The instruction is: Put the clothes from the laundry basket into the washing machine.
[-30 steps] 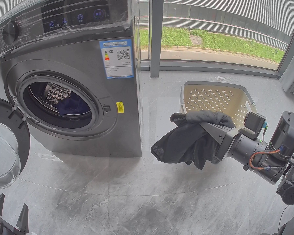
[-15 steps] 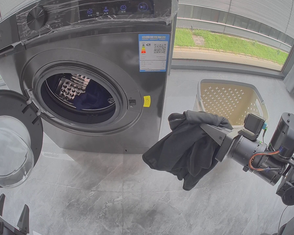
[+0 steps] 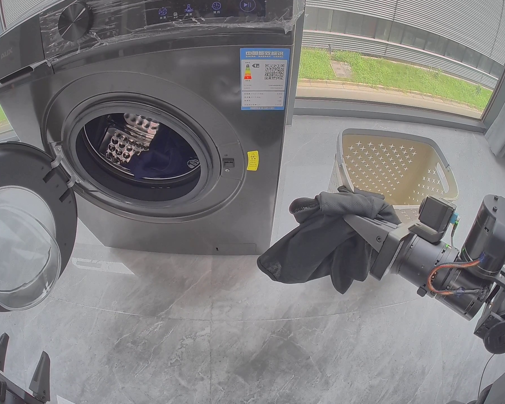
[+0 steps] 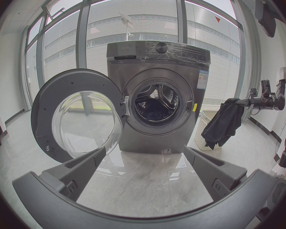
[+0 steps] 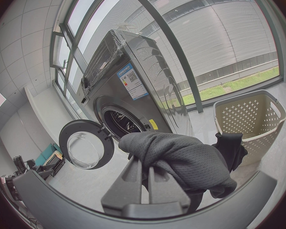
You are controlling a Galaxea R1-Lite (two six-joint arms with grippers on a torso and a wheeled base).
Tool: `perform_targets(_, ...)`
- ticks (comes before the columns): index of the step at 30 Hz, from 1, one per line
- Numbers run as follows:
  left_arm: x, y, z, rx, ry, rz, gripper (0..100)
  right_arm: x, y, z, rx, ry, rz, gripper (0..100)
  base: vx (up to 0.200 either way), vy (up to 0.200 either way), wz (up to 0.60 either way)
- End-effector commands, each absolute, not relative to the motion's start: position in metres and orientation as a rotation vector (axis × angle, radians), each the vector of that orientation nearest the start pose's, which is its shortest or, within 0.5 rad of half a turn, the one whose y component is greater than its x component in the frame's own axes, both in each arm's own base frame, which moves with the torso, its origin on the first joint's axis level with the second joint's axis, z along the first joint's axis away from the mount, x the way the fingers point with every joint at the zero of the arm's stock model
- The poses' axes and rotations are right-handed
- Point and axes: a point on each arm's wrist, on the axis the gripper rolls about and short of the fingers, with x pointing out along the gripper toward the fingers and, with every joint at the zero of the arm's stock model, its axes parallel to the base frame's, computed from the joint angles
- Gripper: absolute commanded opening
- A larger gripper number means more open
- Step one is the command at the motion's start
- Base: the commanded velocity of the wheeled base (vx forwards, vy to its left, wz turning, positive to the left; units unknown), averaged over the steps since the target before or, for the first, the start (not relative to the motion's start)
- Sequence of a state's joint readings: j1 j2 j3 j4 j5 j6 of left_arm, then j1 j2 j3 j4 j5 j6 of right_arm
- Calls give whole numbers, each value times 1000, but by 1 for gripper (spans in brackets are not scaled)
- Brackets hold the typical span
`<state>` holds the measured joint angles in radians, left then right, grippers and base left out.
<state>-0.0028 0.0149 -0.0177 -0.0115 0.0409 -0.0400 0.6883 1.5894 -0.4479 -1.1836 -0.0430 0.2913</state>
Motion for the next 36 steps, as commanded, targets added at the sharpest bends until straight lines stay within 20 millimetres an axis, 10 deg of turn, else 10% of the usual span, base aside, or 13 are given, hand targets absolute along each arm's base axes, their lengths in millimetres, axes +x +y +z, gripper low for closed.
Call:
perform_targets(1,-23,1,77,-42,-10,38,100,193,158,176,296,56,647,0,0,0,0)
perform_targets(36,-23,1,76,-35,-5,26,100,193,158,177,298,56,647,0,0,189,0)
